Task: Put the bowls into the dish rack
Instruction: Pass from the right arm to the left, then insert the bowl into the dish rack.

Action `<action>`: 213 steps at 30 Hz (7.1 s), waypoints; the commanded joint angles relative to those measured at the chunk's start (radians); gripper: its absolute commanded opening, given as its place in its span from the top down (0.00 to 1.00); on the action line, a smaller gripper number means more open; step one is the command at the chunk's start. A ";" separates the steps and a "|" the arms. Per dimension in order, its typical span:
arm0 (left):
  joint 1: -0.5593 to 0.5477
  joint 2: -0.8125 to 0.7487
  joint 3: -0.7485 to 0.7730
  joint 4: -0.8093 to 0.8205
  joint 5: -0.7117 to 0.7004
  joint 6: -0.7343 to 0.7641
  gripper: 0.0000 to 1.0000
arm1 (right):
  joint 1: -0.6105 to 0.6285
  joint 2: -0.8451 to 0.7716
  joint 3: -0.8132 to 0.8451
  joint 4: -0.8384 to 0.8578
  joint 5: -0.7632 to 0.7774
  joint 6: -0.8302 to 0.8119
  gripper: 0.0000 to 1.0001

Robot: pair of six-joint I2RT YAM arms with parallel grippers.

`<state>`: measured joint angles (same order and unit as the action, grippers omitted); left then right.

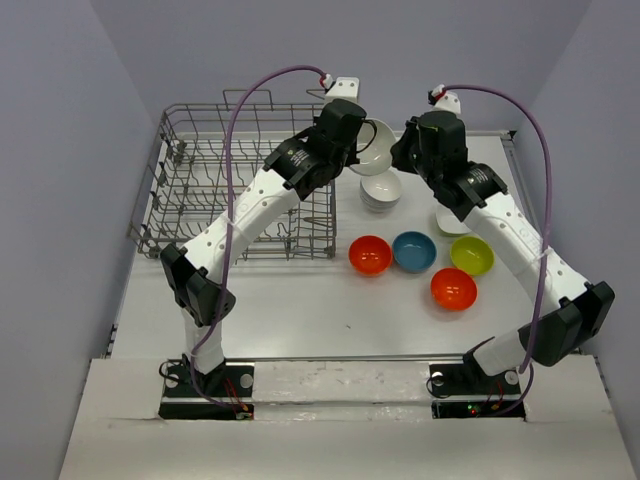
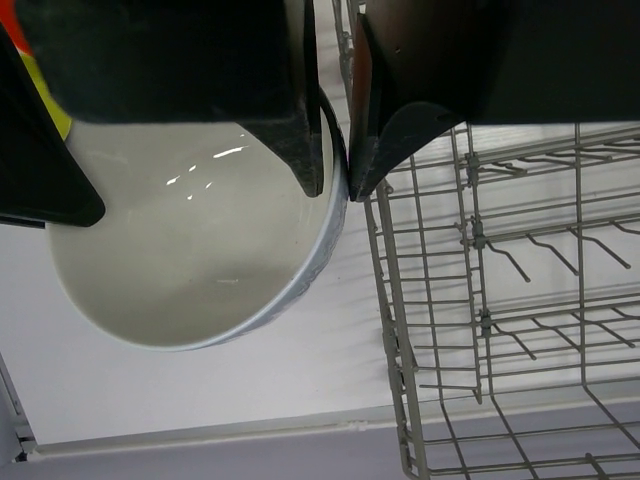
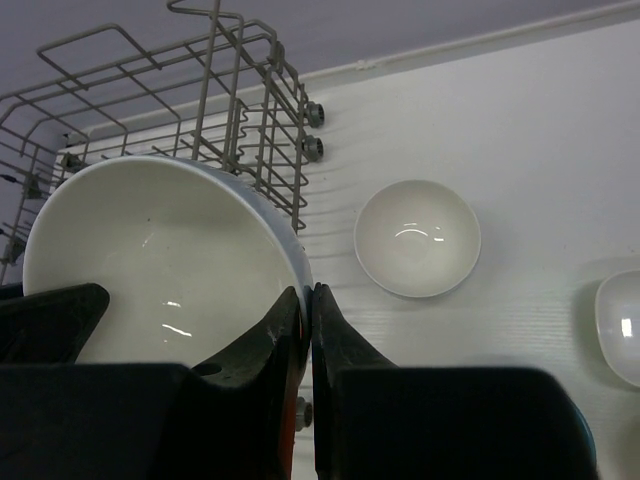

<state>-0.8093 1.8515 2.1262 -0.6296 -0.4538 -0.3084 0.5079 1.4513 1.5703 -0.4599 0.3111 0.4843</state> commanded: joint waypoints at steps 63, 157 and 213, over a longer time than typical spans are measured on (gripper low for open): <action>-0.010 -0.121 -0.026 0.074 -0.006 0.068 1.00 | 0.057 -0.002 0.112 0.090 -0.040 -0.023 0.56; 0.438 0.281 0.317 -0.025 -0.497 0.242 1.00 | 0.216 0.466 0.421 -0.134 0.140 -0.046 0.53; 0.532 0.296 0.178 0.176 -0.689 0.462 1.00 | 0.253 0.457 0.369 -0.114 0.114 -0.032 0.54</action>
<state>-0.3031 2.2917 2.3268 -0.5358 -1.0904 0.1417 0.7494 1.8904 1.8797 -0.6056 0.4301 0.4633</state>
